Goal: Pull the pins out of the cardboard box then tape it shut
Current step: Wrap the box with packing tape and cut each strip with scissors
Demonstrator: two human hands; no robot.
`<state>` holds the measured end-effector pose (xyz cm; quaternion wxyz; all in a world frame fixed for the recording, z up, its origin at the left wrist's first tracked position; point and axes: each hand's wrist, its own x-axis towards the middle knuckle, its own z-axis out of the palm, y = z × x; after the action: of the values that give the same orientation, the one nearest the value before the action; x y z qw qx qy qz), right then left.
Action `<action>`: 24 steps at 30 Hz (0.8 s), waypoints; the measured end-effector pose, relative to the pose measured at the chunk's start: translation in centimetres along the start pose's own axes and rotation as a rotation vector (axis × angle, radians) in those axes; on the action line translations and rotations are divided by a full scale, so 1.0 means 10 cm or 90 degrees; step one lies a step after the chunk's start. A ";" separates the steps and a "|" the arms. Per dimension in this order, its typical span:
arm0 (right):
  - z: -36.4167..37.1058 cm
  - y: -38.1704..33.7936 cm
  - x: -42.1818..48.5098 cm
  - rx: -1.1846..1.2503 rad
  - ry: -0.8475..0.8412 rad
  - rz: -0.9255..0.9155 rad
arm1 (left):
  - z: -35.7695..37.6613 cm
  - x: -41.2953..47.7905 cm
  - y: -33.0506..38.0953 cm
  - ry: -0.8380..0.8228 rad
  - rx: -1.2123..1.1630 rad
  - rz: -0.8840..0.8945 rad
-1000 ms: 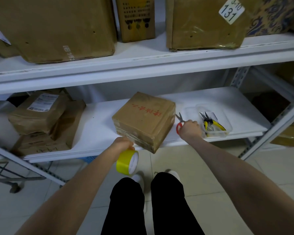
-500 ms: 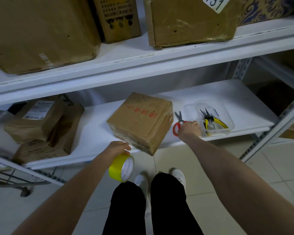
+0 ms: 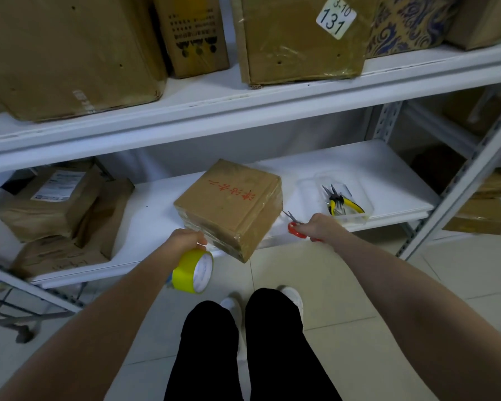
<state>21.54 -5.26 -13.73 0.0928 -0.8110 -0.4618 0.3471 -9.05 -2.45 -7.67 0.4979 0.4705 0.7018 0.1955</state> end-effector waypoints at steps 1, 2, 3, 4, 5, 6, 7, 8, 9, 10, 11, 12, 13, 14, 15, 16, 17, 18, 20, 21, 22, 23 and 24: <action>-0.03 0.04 -0.08 0.054 -0.056 0.020 | 0.00 -0.03 0.00 -0.002 0.006 0.001; -0.07 0.06 -0.13 0.105 -0.131 0.042 | -0.01 -0.04 0.01 -0.003 0.009 0.001; -0.09 0.13 -0.24 0.147 -0.206 0.058 | 0.01 -0.09 -0.01 -0.007 0.013 0.002; -0.11 0.16 -0.30 0.175 -0.282 0.056 | 0.00 -0.11 -0.02 -0.009 0.014 0.002; -0.13 0.20 -0.39 0.187 -0.352 0.041 | 0.00 -0.13 -0.03 -0.013 0.014 0.007; -0.14 0.20 -0.45 0.182 -0.419 0.023 | 0.00 -0.13 -0.04 -0.012 0.012 0.009; -0.15 0.21 -0.52 0.174 -0.473 0.004 | -0.01 -0.14 -0.04 -0.012 0.011 0.013; -0.16 0.20 -0.60 0.172 -0.513 -0.011 | -0.02 -0.17 -0.04 -0.013 0.015 0.015; -0.15 0.17 -0.64 0.174 -0.544 -0.023 | -0.02 -0.17 -0.04 -0.011 0.019 0.017; -0.14 0.14 -0.70 0.175 -0.565 -0.040 | -0.02 -0.19 -0.04 -0.012 0.024 0.020; -0.11 0.08 -0.75 0.171 -0.581 -0.058 | -0.02 -0.21 -0.03 -0.013 0.025 0.021; -0.08 0.02 -0.78 0.165 -0.593 -0.073 | -0.02 -0.24 -0.02 -0.016 0.026 0.022; -0.04 -0.07 -0.83 0.156 -0.599 -0.083 | -0.01 -0.25 -0.02 -0.020 0.024 0.023; 0.00 -0.16 -0.85 0.147 -0.603 -0.090 | -0.01 -0.27 -0.01 -0.026 0.021 0.021; 0.04 -0.26 -0.89 0.138 -0.606 -0.097 | -0.01 -0.27 -0.01 -0.029 0.019 0.020; 0.08 -0.36 -0.91 0.128 -0.604 -0.104 | -0.01 -0.28 0.00 -0.030 0.018 0.017; 0.11 -0.44 -0.93 0.121 -0.600 -0.110 | -0.01 -0.27 -0.01 -0.031 0.015 0.016; 0.14 -0.50 -0.94 0.117 -0.593 -0.115 | -0.01 -0.27 0.00 -0.035 0.011 0.014; 0.21 -0.62 -0.94 0.114 -0.582 -0.120 | -0.03 -0.27 0.00 -0.037 0.003 0.009; 0.24 -0.66 -0.94 0.116 -0.574 -0.120 | -0.03 -0.26 0.00 -0.039 0.005 0.008; 0.27 -0.70 -0.93 0.120 -0.565 -0.120 | -0.05 -0.26 0.00 -0.040 0.011 0.007; 0.29 -0.72 -0.92 0.128 -0.554 -0.119 | -0.05 -0.26 0.01 -0.041 0.021 0.007; 0.31 -0.74 -0.91 0.134 -0.543 -0.118 | -0.06 -0.26 0.02 -0.042 0.033 0.006</action>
<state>11.39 -9.09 -8.20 0.0068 -0.5365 -0.4916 0.6859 -9.32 -4.46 -6.00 0.5078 0.4925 0.6876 0.1636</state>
